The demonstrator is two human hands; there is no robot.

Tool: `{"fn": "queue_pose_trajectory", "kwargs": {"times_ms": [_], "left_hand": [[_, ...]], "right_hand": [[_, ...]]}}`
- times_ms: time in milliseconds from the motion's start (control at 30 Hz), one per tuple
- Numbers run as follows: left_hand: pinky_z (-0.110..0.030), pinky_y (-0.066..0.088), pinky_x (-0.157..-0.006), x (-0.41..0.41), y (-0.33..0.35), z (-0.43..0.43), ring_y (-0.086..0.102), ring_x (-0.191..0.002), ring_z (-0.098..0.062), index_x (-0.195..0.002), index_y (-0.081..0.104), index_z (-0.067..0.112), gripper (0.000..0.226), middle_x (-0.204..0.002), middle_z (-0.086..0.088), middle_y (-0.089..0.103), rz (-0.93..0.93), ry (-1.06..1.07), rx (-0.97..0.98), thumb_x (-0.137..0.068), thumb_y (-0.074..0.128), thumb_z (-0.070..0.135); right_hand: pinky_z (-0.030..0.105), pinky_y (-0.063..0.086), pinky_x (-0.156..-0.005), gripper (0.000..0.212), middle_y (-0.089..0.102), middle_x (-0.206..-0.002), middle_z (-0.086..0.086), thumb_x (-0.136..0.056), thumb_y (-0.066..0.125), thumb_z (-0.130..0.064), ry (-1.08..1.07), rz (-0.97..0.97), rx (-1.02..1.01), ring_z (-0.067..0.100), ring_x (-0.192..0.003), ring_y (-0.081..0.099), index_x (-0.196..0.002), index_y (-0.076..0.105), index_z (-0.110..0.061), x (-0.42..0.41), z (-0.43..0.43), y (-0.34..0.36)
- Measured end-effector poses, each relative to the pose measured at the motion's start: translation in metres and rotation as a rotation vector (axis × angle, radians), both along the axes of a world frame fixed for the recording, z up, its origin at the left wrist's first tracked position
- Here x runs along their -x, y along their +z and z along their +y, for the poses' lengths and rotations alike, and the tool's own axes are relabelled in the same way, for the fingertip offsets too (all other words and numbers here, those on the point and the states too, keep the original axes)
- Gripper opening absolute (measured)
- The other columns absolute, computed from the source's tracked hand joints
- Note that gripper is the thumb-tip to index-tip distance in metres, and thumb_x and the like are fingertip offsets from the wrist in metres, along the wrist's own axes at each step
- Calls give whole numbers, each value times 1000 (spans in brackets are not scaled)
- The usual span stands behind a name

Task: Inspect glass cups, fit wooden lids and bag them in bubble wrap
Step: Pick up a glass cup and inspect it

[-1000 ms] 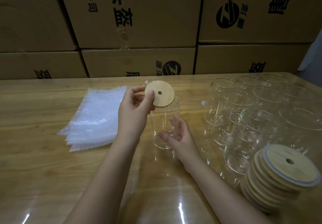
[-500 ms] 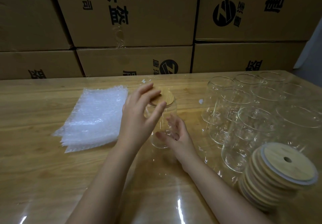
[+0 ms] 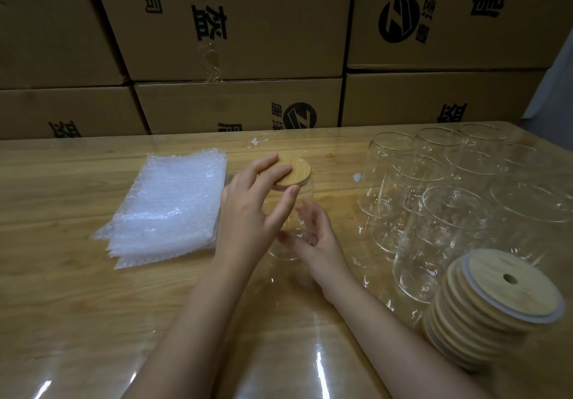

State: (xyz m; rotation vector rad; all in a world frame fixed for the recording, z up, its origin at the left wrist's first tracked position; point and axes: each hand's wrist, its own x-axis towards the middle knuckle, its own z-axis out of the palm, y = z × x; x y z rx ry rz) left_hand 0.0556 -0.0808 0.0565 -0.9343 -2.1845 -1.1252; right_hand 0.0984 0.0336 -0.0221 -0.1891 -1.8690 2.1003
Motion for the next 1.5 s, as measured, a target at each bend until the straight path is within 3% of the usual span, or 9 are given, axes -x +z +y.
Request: {"fn": "queue_pose_trajectory", "kwargs": {"times_ms": [133, 300, 500, 667, 800, 967, 1067, 1300, 1500], "left_hand": [[-36, 34, -99, -2, 6, -1, 49, -123, -15, -118, 65, 21, 45, -128, 5, 57, 42, 73, 91, -87, 49, 48], [-43, 40, -94, -6, 10, 2, 54, -123, -23, -115, 69, 16, 34, -126, 2, 63, 256, 86, 206, -90, 53, 32], [-40, 45, -101, -2, 6, 4, 52, -125, -24, -117, 68, 11, 32, -124, -1, 65, 197, -10, 119, -94, 52, 25], [-30, 40, -103, -2, 6, 4, 52, -125, -21, -116, 69, 13, 30, -123, 2, 65, 177, -34, 87, -95, 51, 26], [-19, 31, -107, 0, 10, -1, 45, -130, -14, -118, 66, 17, 27, -126, 12, 59, 55, -116, 77, -96, 53, 24], [-14, 24, -108, 4, 15, -9, 33, -137, -4, -121, 62, 31, 29, -132, 24, 51, -151, -225, 56, -95, 49, 33], [-24, 35, -108, 4, 13, -8, 38, -132, -3, -130, 52, 36, 46, -143, 17, 40, -325, -194, -4, -88, 56, 53], [-40, 48, -100, 5, 9, -6, 57, -114, -14, -132, 49, 35, 75, -125, 7, 58, -568, -152, -247, -64, 66, 62], [-20, 45, -90, 9, 8, -9, 54, -117, -7, -135, 47, 37, 76, -126, 10, 56, -571, -168, -205, -67, 63, 66]], "right_hand": [[9, 42, -92, 85, 46, -142, -8, -67, 82, -25, 11, 6, 0, -12, -127, 39, -140, 39, -25, 0, -1, 2], [32, 42, -108, 84, 44, -142, -8, -59, 78, -33, 14, 15, 12, 1, -132, 39, -133, 40, -32, -2, -3, 7], [7, 44, -86, 85, 44, -143, -6, -63, 77, -31, 21, 20, 12, -7, -128, 39, -138, 39, -26, -2, -3, 5], [30, 41, -108, 84, 45, -141, -9, -63, 78, -31, 12, 7, 21, -3, -131, 39, -137, 39, -29, 0, -2, 4], [13, 43, -94, 83, 46, -140, -11, -64, 77, -32, 12, 8, 6, -6, -129, 39, -138, 38, -30, 1, -2, 2], [12, 40, -93, 79, 46, -139, -13, -70, 81, -28, 16, -1, -19, -3, -131, 39, -136, 38, -34, 0, 0, 1], [10, 43, -89, 77, 46, -139, -14, -74, 81, -24, 15, -5, -19, 2, -132, 39, -137, 37, -34, 0, 0, 1], [4, 44, -84, 92, 45, -141, -13, -60, 78, -43, 16, 1, -31, 2, -130, 41, -141, 36, -33, -2, 0, 3], [0, 40, -83, 87, 47, -139, -11, -60, 78, -42, 12, 13, -32, -15, -119, 40, -136, 38, -34, -1, -1, 4]]}}
